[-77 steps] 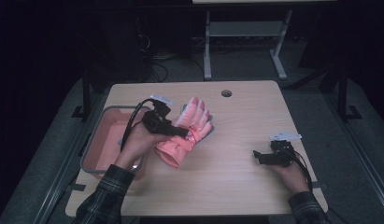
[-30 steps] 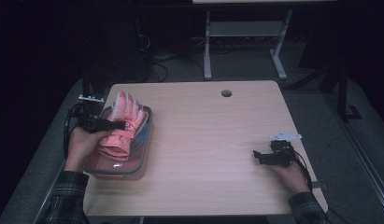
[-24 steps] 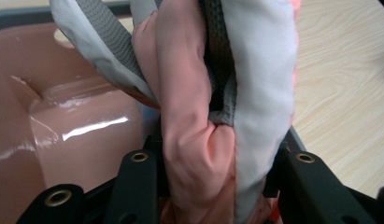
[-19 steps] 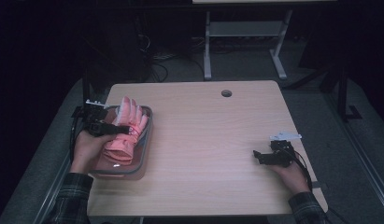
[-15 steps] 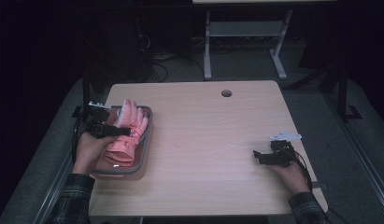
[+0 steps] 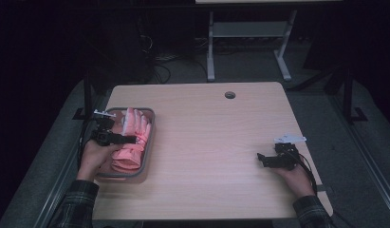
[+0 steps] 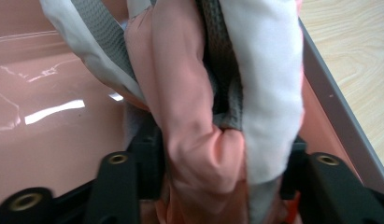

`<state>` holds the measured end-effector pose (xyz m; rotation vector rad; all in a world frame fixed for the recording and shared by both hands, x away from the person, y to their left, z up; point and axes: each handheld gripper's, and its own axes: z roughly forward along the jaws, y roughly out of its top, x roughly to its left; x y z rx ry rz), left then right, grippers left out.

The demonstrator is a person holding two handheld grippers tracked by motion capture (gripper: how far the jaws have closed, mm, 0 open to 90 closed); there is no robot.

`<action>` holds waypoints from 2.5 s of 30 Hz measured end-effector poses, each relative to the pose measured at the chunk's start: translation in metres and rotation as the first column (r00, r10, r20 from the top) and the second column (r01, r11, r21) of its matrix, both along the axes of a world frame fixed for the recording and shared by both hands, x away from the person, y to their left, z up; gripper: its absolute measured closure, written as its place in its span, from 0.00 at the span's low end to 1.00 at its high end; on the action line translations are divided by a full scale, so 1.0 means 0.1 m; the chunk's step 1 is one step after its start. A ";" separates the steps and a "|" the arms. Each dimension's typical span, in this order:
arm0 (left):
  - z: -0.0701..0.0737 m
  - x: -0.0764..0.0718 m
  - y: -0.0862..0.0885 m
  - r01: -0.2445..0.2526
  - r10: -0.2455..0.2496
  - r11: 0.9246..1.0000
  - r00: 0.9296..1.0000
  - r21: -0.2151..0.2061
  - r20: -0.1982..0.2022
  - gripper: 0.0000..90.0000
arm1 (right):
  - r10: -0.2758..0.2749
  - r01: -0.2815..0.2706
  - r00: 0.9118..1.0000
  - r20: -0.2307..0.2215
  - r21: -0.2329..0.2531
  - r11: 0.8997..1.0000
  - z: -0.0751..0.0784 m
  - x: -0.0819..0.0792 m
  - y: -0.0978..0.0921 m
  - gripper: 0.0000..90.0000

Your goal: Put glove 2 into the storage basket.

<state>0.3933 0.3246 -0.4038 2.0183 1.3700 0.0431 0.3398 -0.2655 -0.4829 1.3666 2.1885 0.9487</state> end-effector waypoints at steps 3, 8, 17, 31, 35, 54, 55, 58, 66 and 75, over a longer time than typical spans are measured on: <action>0.02 0.01 0.01 0.022 -0.022 1.000 1.000 0.001 0.013 0.41 | 0.000 0.000 1.000 0.000 0.000 1.000 0.00 0.00 0.00 0.13; 0.07 0.00 0.02 0.031 -0.032 0.999 0.999 0.025 0.042 0.28 | 0.000 0.000 1.000 0.000 0.000 1.000 0.00 0.00 0.00 0.13; 0.20 -0.06 0.09 0.024 -0.026 0.999 0.996 0.027 0.081 0.16 | 0.000 0.000 1.000 0.000 0.000 1.000 0.00 0.00 0.00 0.13; 0.58 -0.19 0.15 0.032 -0.039 0.999 0.976 0.037 0.215 0.16 | 0.000 0.000 1.000 0.000 0.000 1.000 0.00 0.00 0.00 0.13; 0.68 -0.24 0.06 0.048 -0.055 0.998 0.966 0.035 0.254 0.16 | 0.000 0.000 1.000 0.000 0.000 1.000 0.00 0.00 0.00 0.13; 0.81 -0.30 -0.66 0.190 -0.195 0.981 0.921 0.049 0.337 0.16 | 0.000 0.000 1.000 0.000 0.001 1.000 0.00 0.00 0.00 0.13; 0.80 -0.30 -0.71 0.201 -0.207 0.978 0.919 0.053 0.337 0.16 | 0.000 0.000 1.000 -0.001 0.000 1.000 0.00 0.00 0.00 0.13; 0.79 -0.32 -0.81 0.217 -0.221 0.975 0.913 0.052 0.343 0.16 | -0.001 0.001 1.000 -0.001 0.001 1.000 0.00 0.00 0.00 0.13; 0.68 -0.40 -1.19 0.280 -0.277 0.959 0.896 0.042 0.348 0.16 | -0.001 0.001 1.000 -0.001 0.001 1.000 0.00 0.00 0.00 0.13; 0.43 -0.50 -1.51 0.323 -0.319 0.945 0.881 0.049 0.349 0.16 | 0.000 0.000 1.000 -0.001 0.000 1.000 0.00 0.00 0.00 0.13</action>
